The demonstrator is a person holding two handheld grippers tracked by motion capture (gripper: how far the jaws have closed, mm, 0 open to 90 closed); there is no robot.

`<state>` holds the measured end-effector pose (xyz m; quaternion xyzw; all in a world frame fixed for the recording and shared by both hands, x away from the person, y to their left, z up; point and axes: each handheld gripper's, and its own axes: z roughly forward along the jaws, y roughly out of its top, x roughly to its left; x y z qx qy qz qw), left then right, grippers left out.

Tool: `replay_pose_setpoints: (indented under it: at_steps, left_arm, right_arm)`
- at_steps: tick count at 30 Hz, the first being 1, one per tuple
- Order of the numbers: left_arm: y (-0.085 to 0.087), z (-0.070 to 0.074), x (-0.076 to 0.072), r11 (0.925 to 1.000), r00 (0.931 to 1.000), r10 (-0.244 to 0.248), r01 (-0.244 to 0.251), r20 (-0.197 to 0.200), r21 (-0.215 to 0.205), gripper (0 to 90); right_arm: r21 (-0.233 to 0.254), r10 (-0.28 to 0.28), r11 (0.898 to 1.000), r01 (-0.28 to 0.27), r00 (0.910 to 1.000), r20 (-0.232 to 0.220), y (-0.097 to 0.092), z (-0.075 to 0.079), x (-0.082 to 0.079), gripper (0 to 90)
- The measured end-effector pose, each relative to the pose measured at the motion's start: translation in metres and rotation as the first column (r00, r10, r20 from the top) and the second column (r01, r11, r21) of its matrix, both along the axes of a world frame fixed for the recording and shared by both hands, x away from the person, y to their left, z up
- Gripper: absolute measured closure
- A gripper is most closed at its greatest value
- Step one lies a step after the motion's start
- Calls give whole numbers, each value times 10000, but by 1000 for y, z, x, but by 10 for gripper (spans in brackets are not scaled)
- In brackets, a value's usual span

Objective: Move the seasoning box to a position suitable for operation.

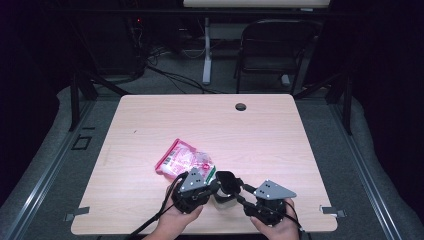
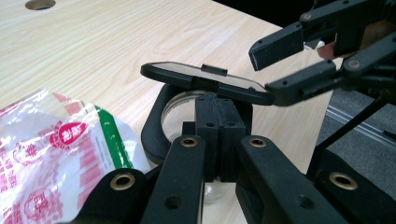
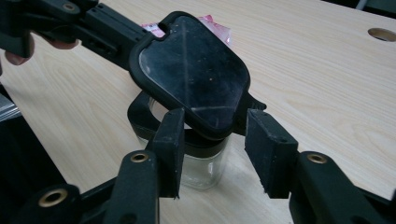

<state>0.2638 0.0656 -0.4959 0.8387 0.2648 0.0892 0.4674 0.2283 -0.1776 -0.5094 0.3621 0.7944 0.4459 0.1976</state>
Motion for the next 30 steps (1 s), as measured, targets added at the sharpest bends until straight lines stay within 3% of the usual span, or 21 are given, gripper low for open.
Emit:
replay_pose_setpoints:
  at_steps: [7, 12, 21, 25, 30]
  left_arm:
    - [-4, 4, 3, 10000, 10000, -24, 24, -30, -92, 900]
    - [-6, 6, 4, 9999, 10000, -35, 35, -36, -133, 900]
    - [-6, 6, 3, 10000, 10000, -46, 46, 29, -31, 900]
    - [-4, 1, 3, 10000, 10000, 56, -56, 15, -27, 900]
    - [-2, -9, 7, 9994, 9998, 208, -206, -64, 271, 899]
  right_arm:
    - [124, 55, 9999, -56, 9999, 113, -1, 1, -2, 558]
    - [-215, 137, 9997, -129, 9993, 356, 5, 1, -4, 564]
    - [-339, 61, 9994, -37, 9975, 699, 12, -2, -3, 617]
    - [-315, 105, 9995, -80, 9967, 805, 13, -3, -3, 627]
    - [-221, 86, 9997, -69, 9969, 777, 11, -2, -3, 639]
